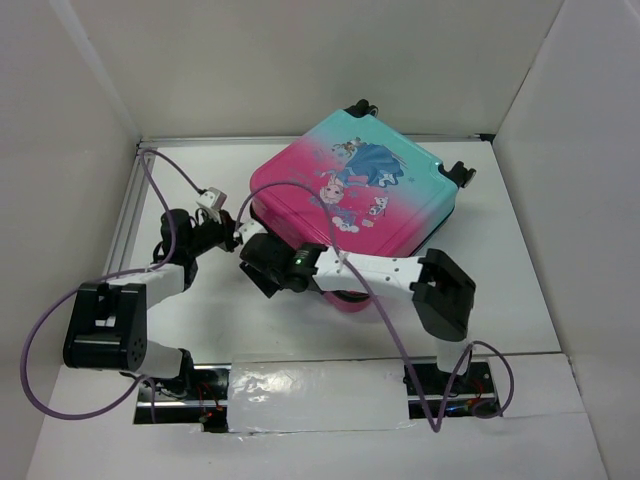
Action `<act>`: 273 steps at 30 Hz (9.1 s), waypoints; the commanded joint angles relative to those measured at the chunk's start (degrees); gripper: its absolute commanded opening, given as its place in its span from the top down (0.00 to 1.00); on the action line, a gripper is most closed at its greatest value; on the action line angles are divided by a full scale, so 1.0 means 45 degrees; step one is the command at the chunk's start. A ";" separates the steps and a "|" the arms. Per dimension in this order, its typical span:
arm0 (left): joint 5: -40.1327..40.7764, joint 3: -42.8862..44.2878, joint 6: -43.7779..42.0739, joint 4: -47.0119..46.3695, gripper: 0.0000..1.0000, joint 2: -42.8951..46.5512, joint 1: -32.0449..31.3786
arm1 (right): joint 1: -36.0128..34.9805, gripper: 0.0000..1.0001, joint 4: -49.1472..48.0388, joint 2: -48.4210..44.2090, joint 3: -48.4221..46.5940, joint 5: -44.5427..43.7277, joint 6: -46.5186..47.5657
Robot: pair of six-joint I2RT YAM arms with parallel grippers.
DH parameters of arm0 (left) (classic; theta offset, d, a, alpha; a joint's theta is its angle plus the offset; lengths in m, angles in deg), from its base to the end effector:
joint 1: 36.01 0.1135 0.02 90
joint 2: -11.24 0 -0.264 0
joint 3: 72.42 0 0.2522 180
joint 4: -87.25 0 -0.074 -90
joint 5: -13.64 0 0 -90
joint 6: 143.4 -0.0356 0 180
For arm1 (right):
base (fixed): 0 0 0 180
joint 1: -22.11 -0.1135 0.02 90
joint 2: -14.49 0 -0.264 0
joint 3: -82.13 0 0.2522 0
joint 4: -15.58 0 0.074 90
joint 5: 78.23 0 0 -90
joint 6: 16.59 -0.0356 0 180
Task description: Pack the luggage
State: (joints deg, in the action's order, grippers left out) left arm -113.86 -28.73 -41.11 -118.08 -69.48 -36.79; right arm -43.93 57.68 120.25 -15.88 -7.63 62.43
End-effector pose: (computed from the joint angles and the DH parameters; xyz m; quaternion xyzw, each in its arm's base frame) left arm 0.2786 -0.0255 0.2014 0.1283 0.7510 -0.3157 0.5656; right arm 0.1777 0.3708 0.2513 -0.3766 0.8477 0.0868 0.3633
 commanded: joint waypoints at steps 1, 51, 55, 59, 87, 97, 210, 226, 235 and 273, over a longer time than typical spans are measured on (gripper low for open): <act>0.0383 0.0067 -0.0134 -0.1331 1.00 -0.0107 0.0465 | 0.0202 0.35 -0.0692 0.0619 -0.0691 -0.0883 0.0174; -0.0632 -0.0264 -0.0817 0.0716 1.00 0.1082 0.1422 | 0.0769 1.00 -0.1283 -0.3070 0.6708 -0.1235 0.1172; -0.0302 -0.0656 -0.1266 0.1204 1.00 0.1903 0.1558 | 0.0633 1.00 -0.0225 -0.4377 0.6965 -0.1471 0.0839; -0.0183 -0.0364 -0.1463 0.1734 1.00 0.2022 0.1559 | 0.0477 1.00 0.0673 -0.6016 0.6964 -0.2115 -0.0290; -0.2039 0.6822 -0.0875 0.0988 1.00 -0.6043 0.1033 | -0.2141 1.00 0.3234 -0.5003 0.6378 -0.2916 -0.2794; -0.2019 0.8915 -0.0759 0.2222 1.00 -0.7568 0.0641 | -0.1634 1.00 0.3234 -0.4771 0.6379 -0.2800 -0.2676; 0.7549 0.6043 0.0840 0.7492 0.00 0.5791 -0.3464 | 1.1141 0.01 0.0518 -0.1699 -0.8198 0.3979 0.0803; 0.3452 1.1961 0.2444 0.8706 0.00 -0.2839 0.0114 | 1.3717 0.12 0.3701 -0.8928 0.2489 -0.0707 -0.5015; 0.3471 1.2782 0.1076 0.9996 0.04 -0.5417 -0.0842 | 1.4871 0.02 0.4894 -1.0003 0.3036 -0.2093 -0.6308; 0.1575 0.3310 -0.0740 0.4816 0.07 0.0127 -0.4538 | 1.3834 0.00 0.0340 0.1672 -0.3872 0.2358 -0.2269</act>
State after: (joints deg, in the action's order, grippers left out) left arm -91.06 -12.79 -46.72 -89.60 -68.83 -56.09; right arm 24.75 57.83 126.98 -26.02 -11.30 48.70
